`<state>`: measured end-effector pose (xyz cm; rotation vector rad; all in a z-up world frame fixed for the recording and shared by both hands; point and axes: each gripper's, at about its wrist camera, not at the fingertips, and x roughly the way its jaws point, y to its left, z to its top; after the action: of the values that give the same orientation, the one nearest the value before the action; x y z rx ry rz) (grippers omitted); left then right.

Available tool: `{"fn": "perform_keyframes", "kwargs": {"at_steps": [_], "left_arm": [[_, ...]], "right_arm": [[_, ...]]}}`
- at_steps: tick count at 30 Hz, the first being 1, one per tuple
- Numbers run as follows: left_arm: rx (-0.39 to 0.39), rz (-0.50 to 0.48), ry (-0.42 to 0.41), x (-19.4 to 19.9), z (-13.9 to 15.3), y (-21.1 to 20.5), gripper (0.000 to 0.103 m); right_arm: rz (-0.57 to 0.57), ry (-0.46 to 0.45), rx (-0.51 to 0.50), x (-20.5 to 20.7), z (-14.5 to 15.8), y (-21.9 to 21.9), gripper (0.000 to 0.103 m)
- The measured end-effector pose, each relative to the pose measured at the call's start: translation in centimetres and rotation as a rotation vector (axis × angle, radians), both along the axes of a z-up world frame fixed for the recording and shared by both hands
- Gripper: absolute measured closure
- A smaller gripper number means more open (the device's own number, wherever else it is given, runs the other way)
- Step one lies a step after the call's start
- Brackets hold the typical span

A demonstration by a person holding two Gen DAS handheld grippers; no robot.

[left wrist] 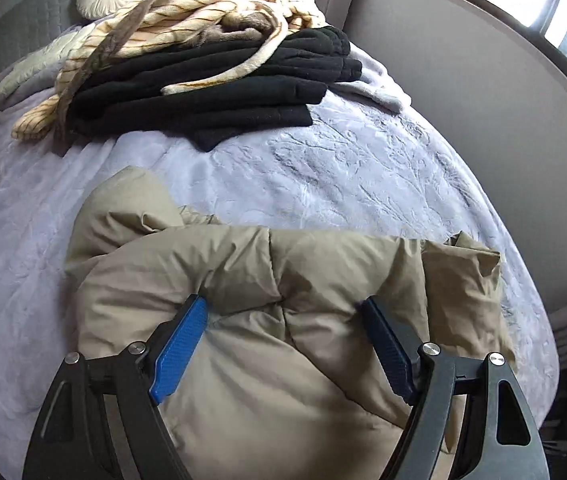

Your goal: Fold large clothes

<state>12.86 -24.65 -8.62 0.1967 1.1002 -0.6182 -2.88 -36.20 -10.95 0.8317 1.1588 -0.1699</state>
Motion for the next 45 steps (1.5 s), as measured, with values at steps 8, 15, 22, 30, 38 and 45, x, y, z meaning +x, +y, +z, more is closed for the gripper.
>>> {"fn": "perform_keyframes", "kwargs": {"at_steps": [8, 15, 22, 30, 38, 45], "left_arm": [[0.041, 0.006, 0.017, -0.2, -1.6, -3.4, 0.023], [0.063, 0.010, 0.009, -0.3, -1.8, -3.5, 0.023], [0.066, 0.017, 0.008, -0.4, -1.6, -3.1, 0.023], [0.076, 0.025, 0.009, -0.3, -1.5, -3.2, 0.023], [0.119, -0.001, -0.006, -1.1, -2.3, -7.0, 0.023], [0.164, -0.008, -0.019, -1.2, -3.3, -7.8, 0.023]], "right_arm": [[-0.171, -0.047, -0.132, -2.9, 5.1, -5.7, 0.050], [0.097, -0.141, -0.109, 4.2, 6.6, -2.5, 0.077], [0.057, -0.050, -0.135, 5.9, 3.5, -3.5, 0.045], [0.115, -0.081, 0.233, 9.5, -0.7, -5.6, 0.096], [0.214, 0.038, -0.101, 8.6, -2.3, -5.1, 0.098], [0.092, 0.031, -0.065, 6.4, -1.5, -7.1, 0.100]]}}
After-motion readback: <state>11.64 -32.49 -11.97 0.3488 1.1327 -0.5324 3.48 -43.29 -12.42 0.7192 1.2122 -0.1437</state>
